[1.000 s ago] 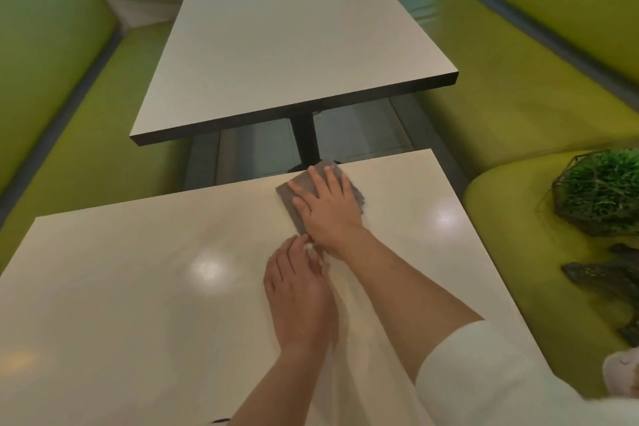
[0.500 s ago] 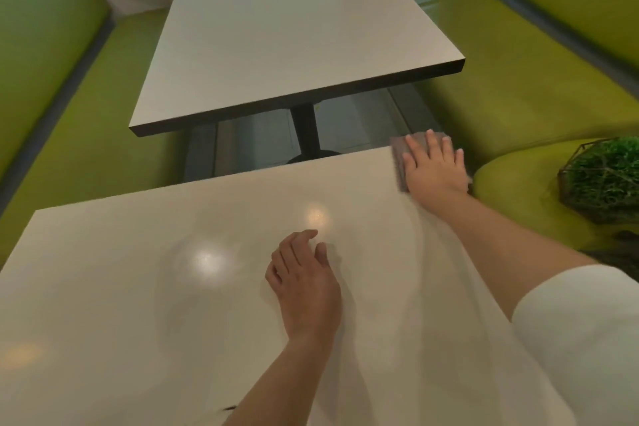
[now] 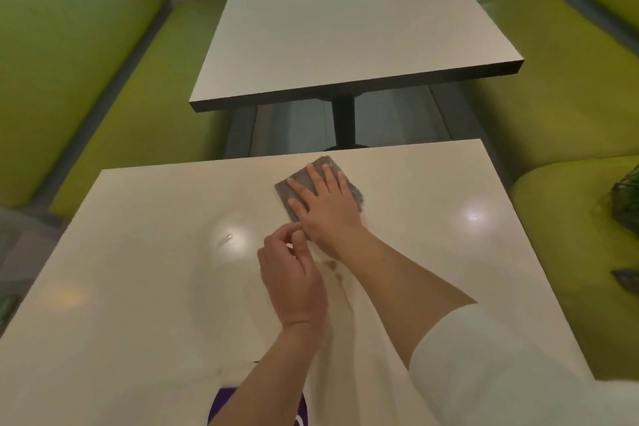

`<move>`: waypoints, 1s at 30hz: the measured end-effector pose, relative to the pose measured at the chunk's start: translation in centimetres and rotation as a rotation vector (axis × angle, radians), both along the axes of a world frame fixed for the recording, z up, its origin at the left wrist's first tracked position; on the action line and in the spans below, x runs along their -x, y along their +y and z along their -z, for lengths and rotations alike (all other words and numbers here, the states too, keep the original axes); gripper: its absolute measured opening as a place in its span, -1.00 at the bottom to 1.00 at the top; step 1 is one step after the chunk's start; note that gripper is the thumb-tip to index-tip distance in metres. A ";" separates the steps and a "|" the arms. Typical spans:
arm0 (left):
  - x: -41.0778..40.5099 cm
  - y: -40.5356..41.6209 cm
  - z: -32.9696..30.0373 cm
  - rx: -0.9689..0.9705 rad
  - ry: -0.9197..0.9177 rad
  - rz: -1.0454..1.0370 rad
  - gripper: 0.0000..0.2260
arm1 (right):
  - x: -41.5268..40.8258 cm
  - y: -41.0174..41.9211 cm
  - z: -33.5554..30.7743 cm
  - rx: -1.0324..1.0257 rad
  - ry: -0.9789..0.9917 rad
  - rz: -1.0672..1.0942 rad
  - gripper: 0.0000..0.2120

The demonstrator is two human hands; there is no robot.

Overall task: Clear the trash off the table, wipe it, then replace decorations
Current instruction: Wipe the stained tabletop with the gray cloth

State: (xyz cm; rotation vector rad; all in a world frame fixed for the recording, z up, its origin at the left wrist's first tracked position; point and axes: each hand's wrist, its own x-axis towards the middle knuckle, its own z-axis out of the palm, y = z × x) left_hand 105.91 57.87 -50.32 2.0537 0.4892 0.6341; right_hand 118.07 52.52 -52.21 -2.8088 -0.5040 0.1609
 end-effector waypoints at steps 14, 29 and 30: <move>8.5 7.5 2.3 -0.604 0.210 0.183 -0.82 | 0.0 -18.1 0.1 0.147 0.001 0.462 -0.45; 8.6 7.5 2.8 -0.692 0.207 0.034 -0.89 | 8.6 3.5 0.3 -0.056 0.000 -0.087 -0.54; 8.5 7.5 2.9 -0.696 0.212 0.033 -0.89 | 8.2 2.5 0.4 -0.046 -0.007 -0.095 -0.54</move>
